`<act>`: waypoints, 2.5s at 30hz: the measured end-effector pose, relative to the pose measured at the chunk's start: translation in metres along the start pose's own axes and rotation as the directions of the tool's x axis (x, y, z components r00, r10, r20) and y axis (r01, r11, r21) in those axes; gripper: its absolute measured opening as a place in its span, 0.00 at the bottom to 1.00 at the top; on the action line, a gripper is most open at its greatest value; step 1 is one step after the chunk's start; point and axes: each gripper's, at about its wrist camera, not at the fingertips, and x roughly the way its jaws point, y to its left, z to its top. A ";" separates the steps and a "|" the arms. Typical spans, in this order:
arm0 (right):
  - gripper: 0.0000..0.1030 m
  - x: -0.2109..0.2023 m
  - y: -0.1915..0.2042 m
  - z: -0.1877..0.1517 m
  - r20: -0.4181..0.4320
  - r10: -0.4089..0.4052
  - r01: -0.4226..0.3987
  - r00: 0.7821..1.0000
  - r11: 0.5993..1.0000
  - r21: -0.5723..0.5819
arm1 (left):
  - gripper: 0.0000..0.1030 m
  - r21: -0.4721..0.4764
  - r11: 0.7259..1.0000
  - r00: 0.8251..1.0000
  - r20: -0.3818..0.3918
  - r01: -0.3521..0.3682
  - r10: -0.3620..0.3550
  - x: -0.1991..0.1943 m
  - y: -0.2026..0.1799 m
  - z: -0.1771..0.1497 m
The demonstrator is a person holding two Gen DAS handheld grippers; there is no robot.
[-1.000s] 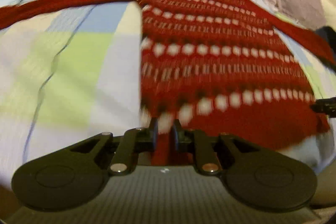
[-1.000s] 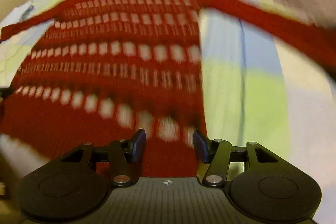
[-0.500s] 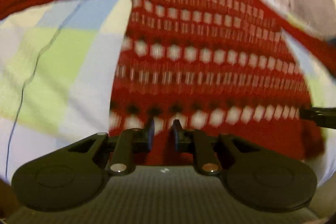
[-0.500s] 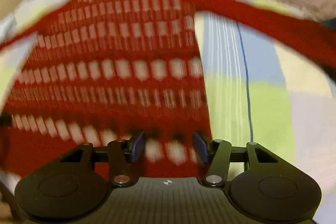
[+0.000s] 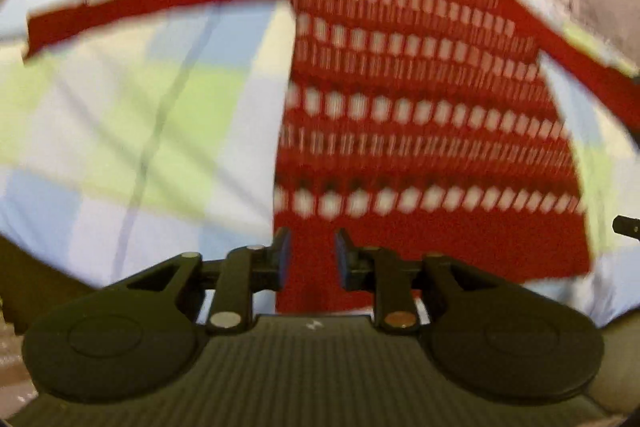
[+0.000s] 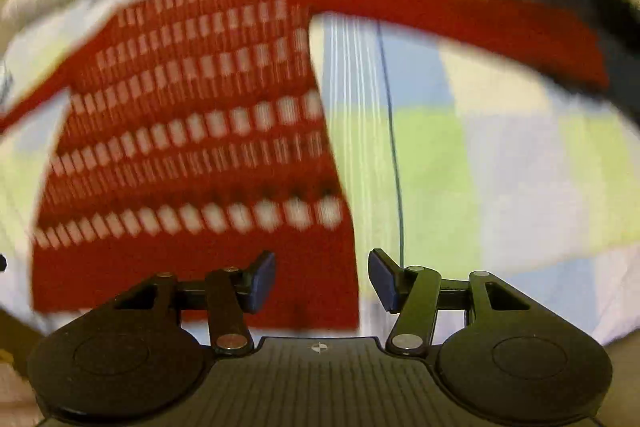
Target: Fold clothes
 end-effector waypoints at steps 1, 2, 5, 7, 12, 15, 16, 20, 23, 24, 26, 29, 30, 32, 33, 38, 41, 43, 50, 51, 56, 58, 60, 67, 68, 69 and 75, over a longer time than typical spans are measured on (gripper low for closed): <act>0.53 -0.013 0.005 0.014 0.027 0.006 -0.007 1.000 1.000 0.011 | 0.29 0.004 1.000 1.000 0.020 0.000 0.000 -0.011 -0.001 0.014; 0.53 -0.026 0.010 0.025 0.048 0.016 -0.017 0.999 1.000 0.022 | 0.29 0.013 1.000 0.999 0.037 -0.005 0.005 -0.022 -0.002 0.029; 0.53 -0.065 0.033 0.048 0.111 0.041 -0.047 0.993 0.998 0.050 | 0.34 0.061 0.998 0.997 0.073 -0.008 0.003 -0.050 -0.006 0.061; 0.53 -0.086 0.046 0.053 0.137 0.031 -0.041 0.990 0.996 0.074 | 0.36 0.099 0.995 0.995 0.097 -0.005 -0.005 -0.068 -0.008 0.078; 0.53 -0.120 0.067 0.042 0.142 0.018 -0.039 0.990 0.989 0.143 | 0.37 0.198 0.980 0.995 0.101 -0.016 -0.004 -0.089 -0.011 0.095; 0.53 -0.131 0.073 0.030 0.116 0.018 -0.038 0.993 0.984 0.174 | 0.37 0.216 0.975 0.993 0.118 -0.050 0.025 -0.102 -0.016 0.090; 0.53 -0.133 0.076 0.029 0.105 0.018 -0.036 0.994 0.985 0.166 | 0.37 0.205 0.977 0.992 0.125 -0.055 0.029 -0.107 -0.018 0.085; 0.53 -0.135 0.088 0.030 0.059 0.014 -0.020 0.998 0.994 0.103 | 0.43 0.160 0.984 0.987 0.154 -0.074 0.049 -0.127 -0.029 0.065; 0.53 -0.135 0.090 0.034 0.066 0.046 -0.048 0.997 0.998 0.040 | 0.43 0.125 0.988 0.982 0.175 -0.088 0.065 -0.142 -0.038 0.050; 0.53 -0.137 0.088 0.034 0.068 0.055 -0.056 0.996 0.998 0.017 | 0.43 0.113 0.989 0.981 0.182 -0.092 0.070 -0.147 -0.040 0.045; 0.53 -0.140 0.083 0.031 0.071 0.066 -0.064 0.995 0.998 -0.027 | 0.43 0.090 0.991 0.977 0.196 -0.100 0.081 -0.157 -0.046 0.036; 0.53 -0.150 0.066 0.021 0.067 0.067 -0.061 0.996 0.995 -0.081 | 0.43 0.055 0.994 0.975 0.207 -0.096 0.083 -0.166 -0.069 0.013; 0.53 -0.154 0.058 0.017 0.065 0.065 -0.058 0.996 0.993 -0.098 | 0.44 0.044 0.994 0.974 0.209 -0.097 0.086 -0.168 -0.077 0.005; 0.53 -0.161 0.040 0.007 0.057 0.057 -0.050 0.997 0.992 -0.119 | 0.44 0.021 0.995 0.974 0.205 -0.100 0.093 -0.172 -0.094 -0.011; 0.53 -0.164 0.030 0.002 0.049 0.053 -0.047 0.997 0.992 -0.118 | 0.44 0.017 0.995 0.975 0.202 -0.098 0.093 -0.173 -0.103 -0.019; 0.53 -0.178 -0.014 -0.022 0.017 0.050 -0.048 0.999 0.993 -0.108 | 0.44 0.007 0.994 0.977 0.186 -0.112 0.108 -0.182 -0.140 -0.060; 0.53 -0.185 -0.029 -0.032 -0.008 0.065 -0.066 0.998 0.991 -0.118 | 0.44 -0.010 0.992 0.976 0.181 -0.124 0.124 -0.190 -0.149 -0.079; 0.53 -0.192 -0.034 -0.040 -0.012 0.073 -0.074 0.997 0.987 -0.140 | 0.45 -0.022 0.991 0.975 0.178 -0.133 0.134 -0.195 -0.155 -0.091; 0.53 -0.207 -0.040 -0.063 -0.021 0.079 -0.082 0.997 0.976 -0.199 | 0.47 -0.056 0.986 0.970 0.182 -0.156 0.164 -0.213 -0.162 -0.124; 0.53 -0.209 -0.039 -0.065 -0.022 0.080 -0.083 0.997 0.975 -0.206 | 0.47 -0.061 0.986 0.969 0.181 -0.158 0.166 -0.215 -0.162 -0.128; 0.53 -0.217 -0.034 -0.076 -0.014 0.090 -0.091 0.996 0.965 -0.245 | 0.47 -0.078 0.984 0.968 0.179 -0.162 0.174 -0.222 -0.158 -0.143; 0.53 -0.221 -0.033 -0.079 -0.010 0.091 -0.091 0.996 0.962 -0.258 | 0.47 -0.086 0.983 0.967 0.183 -0.164 0.177 -0.226 -0.157 -0.148; 0.53 -0.224 -0.033 -0.081 -0.007 0.091 -0.090 0.996 0.959 -0.269 | 0.47 -0.090 0.982 0.966 0.188 -0.165 0.180 -0.228 -0.157 -0.151; 0.53 -0.229 -0.040 -0.085 0.001 0.098 -0.094 0.995 0.960 -0.265 | 0.47 -0.081 0.982 0.963 0.197 -0.169 0.182 -0.233 -0.164 -0.156; 0.53 -0.229 -0.042 -0.086 0.000 0.098 -0.094 0.995 0.961 -0.262 | 0.47 -0.078 0.983 0.963 0.199 -0.168 0.181 -0.234 -0.166 -0.157; 0.53 -0.229 -0.043 -0.086 -0.001 0.098 -0.095 0.995 0.961 -0.258 | 0.48 -0.076 0.983 0.963 0.200 -0.168 0.180 -0.234 -0.167 -0.157; 0.53 -0.230 -0.048 -0.088 -0.009 0.100 -0.099 0.995 0.963 -0.251 | 0.48 -0.082 0.982 0.965 0.192 -0.168 0.181 -0.233 -0.170 -0.162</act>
